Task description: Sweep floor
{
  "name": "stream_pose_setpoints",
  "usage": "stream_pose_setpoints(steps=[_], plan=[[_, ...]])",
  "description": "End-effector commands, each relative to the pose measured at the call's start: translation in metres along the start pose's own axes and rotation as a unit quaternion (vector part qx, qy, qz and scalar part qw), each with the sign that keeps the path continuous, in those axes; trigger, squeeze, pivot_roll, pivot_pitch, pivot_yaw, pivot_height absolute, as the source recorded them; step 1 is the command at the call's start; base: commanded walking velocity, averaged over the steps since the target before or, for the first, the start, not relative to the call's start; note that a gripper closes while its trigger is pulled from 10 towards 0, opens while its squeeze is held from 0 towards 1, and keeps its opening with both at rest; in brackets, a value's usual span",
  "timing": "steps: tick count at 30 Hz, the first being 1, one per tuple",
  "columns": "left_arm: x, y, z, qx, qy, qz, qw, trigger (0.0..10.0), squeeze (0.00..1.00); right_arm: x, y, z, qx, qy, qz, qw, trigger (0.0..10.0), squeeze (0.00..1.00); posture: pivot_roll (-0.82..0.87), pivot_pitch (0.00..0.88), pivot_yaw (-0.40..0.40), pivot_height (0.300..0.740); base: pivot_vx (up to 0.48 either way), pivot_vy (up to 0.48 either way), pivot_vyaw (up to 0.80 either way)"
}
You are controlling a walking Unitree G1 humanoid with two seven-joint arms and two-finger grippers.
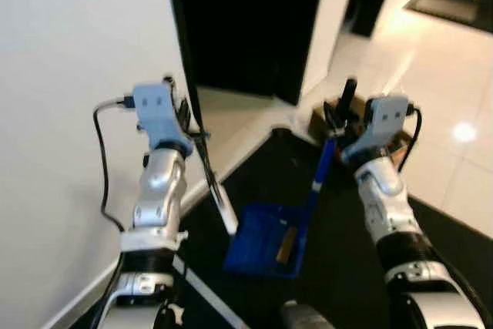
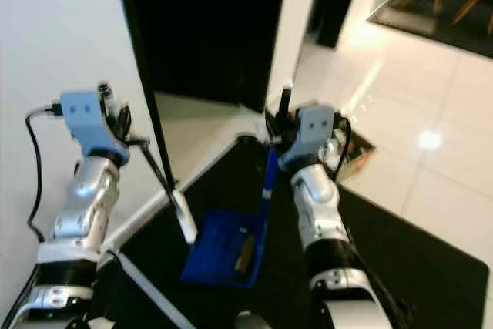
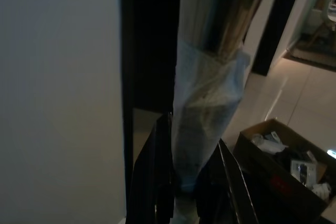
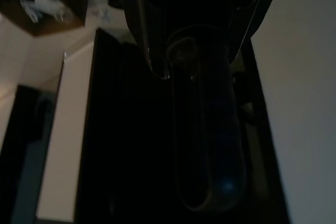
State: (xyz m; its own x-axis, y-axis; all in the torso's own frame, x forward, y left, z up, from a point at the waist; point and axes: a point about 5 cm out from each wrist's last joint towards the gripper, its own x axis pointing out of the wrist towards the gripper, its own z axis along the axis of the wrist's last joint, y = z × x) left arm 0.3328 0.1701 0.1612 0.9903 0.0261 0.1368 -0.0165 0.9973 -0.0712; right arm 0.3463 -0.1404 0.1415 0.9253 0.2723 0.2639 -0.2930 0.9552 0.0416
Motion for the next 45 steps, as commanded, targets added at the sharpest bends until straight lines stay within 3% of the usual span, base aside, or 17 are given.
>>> stream_pose_setpoints(steps=[1, 33, 38, 45], plan=[[0.002, -0.003, 0.007, -0.006, -0.019, -0.005, 1.0, 10.0, 0.0, 0.003, -0.001, 0.007, 0.006, -0.02, -0.006, 1.0, 10.0, 0.0, 0.0, 0.0, 0.022, 0.74, 0.0, 0.0, -0.78], [0.004, -0.011, 0.009, -0.011, -0.023, -0.022, 0.999, 10.0, 0.0, 0.002, 0.001, 0.006, 0.004, -0.021, -0.006, 1.0, 10.0, 0.0, 0.0, 0.0, 0.029, 0.74, 0.0, 0.0, -0.76], [0.004, -0.023, 0.019, -0.033, -0.047, -0.046, 0.997, 10.0, 0.0, 0.005, 0.007, 0.019, -0.026, -0.048, 0.013, 0.998, 10.0, 0.0, 0.0, 0.0, 0.032, 0.74, 0.0, 0.0, 0.0], [0.004, -0.028, 0.029, -0.003, -0.074, -0.055, 0.996, 10.0, 0.0, 0.013, 0.015, 0.049, -0.066, -0.108, 0.035, 0.991, 10.0, 0.0, -0.01, 0.0, 0.038, 0.74, 0.0, 0.0, 0.0]])
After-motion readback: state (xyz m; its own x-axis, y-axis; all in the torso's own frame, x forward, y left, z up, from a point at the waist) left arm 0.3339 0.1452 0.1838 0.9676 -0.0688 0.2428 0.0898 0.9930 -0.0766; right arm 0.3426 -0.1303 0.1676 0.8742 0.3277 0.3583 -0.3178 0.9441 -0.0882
